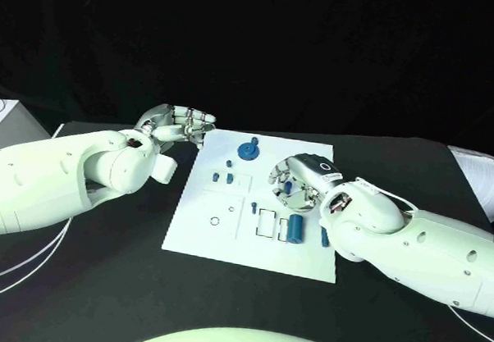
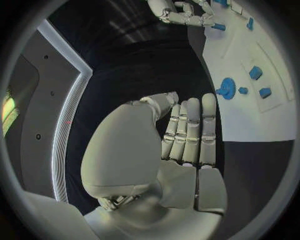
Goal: Assemble the parts on the task board
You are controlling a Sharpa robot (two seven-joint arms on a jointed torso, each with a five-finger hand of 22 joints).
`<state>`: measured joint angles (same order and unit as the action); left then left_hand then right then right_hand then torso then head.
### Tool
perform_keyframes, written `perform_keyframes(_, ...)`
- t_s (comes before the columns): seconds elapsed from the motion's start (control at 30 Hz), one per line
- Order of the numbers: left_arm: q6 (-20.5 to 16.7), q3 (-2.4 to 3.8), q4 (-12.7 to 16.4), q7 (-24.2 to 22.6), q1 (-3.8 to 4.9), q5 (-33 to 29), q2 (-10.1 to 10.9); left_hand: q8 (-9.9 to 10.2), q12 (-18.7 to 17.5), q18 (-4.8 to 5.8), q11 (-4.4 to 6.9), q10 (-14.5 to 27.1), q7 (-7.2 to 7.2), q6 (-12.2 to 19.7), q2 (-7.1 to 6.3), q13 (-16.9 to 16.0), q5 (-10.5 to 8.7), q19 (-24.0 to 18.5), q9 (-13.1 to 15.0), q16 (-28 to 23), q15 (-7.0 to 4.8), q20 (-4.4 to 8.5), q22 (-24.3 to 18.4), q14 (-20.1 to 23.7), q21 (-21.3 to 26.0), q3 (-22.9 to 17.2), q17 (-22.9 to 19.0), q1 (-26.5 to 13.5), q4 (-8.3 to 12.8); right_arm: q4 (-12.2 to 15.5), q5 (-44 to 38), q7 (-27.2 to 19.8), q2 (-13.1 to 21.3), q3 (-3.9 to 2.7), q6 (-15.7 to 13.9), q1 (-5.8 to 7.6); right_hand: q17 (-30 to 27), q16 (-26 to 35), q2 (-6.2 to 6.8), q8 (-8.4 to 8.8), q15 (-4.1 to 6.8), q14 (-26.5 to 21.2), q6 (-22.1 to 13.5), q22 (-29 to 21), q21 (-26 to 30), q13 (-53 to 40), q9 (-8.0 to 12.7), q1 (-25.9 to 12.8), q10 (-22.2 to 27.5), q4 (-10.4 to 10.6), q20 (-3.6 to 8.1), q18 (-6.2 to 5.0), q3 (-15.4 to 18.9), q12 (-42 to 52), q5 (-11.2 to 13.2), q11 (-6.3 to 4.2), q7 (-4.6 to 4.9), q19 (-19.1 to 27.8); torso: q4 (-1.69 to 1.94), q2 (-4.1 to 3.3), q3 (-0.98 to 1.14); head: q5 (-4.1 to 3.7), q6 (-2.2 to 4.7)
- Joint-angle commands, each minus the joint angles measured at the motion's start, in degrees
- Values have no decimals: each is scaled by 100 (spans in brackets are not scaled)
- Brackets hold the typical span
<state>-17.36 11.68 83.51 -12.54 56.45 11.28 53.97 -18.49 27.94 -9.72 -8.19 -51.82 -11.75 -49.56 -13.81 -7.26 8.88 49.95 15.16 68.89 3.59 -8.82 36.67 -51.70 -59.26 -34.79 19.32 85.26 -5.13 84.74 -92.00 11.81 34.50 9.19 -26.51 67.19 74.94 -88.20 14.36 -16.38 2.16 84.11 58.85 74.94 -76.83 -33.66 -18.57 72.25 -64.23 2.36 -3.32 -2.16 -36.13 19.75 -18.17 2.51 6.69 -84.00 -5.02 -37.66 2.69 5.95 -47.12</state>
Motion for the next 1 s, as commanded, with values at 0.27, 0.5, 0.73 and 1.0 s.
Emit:
perform_keyframes(0.27,8,5,25,-29,0,18,-2,-34,32,-96,6,38,0,45,59,5,1,7,1,-25,15,-5,-10,-41,32,-6,-9,7,34,-76,-42,25,-138,-2,452,1,1095,31,82,89,-53,490,-21,1045,50,264,11,108,-193,-127,-60,-39,75,-204,457,21,41,-343,-4,3,-2,1,5)
perform_keyframes(0.5,14,5,29,-24,1,18,-18,-46,42,-96,6,45,1,50,64,9,0,7,0,-34,16,-4,-13,-40,36,-8,-12,6,36,-277,274,220,-389,-2,845,4,1057,50,78,244,-97,484,-103,1006,173,732,55,156,-222,-116,-92,-58,12,-700,884,85,81,-332,6,8,-5,6,14)
perform_keyframes(0.73,23,5,45,-6,1,18,-28,-46,42,-96,6,45,1,50,64,9,0,7,0,-34,16,-4,-13,-40,36,-8,-12,6,36,-546,622,360,-637,-4,1317,35,994,82,24,251,-117,469,6,958,319,1075,37,213,-385,-168,-111,-83,-83,-1003,1069,103,102,-312,8,6,-13,17,21)
perform_keyframes(1.0,34,5,75,15,2,18,-32,-54,51,-96,7,42,1,48,70,10,0,8,0,-37,15,-4,-14,-41,37,-10,-13,8,38,-921,251,-291,-839,-5,2241,133,930,118,-168,370,-97,445,-81,887,556,1451,48,753,-560,-634,-91,-124,-418,-1338,1423,69,54,-256,26,1,-18,32,13)
